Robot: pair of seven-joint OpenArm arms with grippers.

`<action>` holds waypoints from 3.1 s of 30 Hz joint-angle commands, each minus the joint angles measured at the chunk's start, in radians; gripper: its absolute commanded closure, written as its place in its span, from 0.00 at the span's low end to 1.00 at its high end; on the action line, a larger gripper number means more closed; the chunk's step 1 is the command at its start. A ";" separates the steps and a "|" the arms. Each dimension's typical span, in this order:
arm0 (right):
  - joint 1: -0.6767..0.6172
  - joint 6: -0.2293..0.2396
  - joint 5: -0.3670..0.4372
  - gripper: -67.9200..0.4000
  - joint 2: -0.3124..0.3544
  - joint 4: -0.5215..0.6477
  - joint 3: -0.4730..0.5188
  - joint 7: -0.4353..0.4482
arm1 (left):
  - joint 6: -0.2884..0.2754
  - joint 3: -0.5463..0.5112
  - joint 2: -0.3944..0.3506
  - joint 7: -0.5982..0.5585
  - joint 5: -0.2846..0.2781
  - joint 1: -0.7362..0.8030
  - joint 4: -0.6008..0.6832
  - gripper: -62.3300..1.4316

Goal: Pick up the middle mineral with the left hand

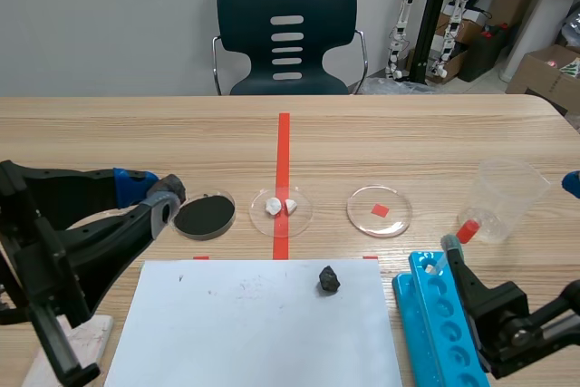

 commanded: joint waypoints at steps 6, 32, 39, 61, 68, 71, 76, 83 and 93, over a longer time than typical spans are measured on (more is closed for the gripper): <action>0.009 -0.006 0.007 0.00 0.000 0.018 0.003 0.011 | -0.007 -0.070 0.049 -0.018 -0.006 0.057 0.017 0.79; 0.009 -0.006 0.007 0.00 0.000 0.018 0.003 0.007 | -0.010 -0.079 0.056 -0.013 0.058 0.059 0.017 0.79; 0.009 -0.006 0.007 0.00 0.000 0.018 0.003 0.007 | -0.010 -0.079 0.056 -0.006 0.058 0.059 0.017 0.79; 0.009 -0.006 0.007 0.00 0.000 0.018 0.003 0.007 | -0.010 -0.079 0.056 -0.006 0.058 0.059 0.017 0.79; 0.009 -0.006 0.007 0.00 0.000 0.018 0.003 0.007 | -0.010 -0.079 0.056 -0.006 0.058 0.059 0.017 0.79; 0.009 -0.006 0.007 0.00 0.000 0.018 0.003 0.007 | -0.010 -0.079 0.056 -0.006 0.057 0.059 0.017 0.79; 0.009 -0.006 0.007 0.00 0.000 0.018 0.003 0.007 | -0.010 -0.079 0.056 -0.006 0.058 0.059 0.017 0.79; 0.009 -0.006 0.007 0.00 0.000 0.018 0.003 0.007 | -0.010 -0.079 0.056 -0.006 0.058 0.059 0.017 0.79; 0.009 -0.006 0.007 0.00 0.000 0.018 0.003 0.007 | -0.010 -0.079 0.056 -0.006 0.058 0.059 0.017 0.79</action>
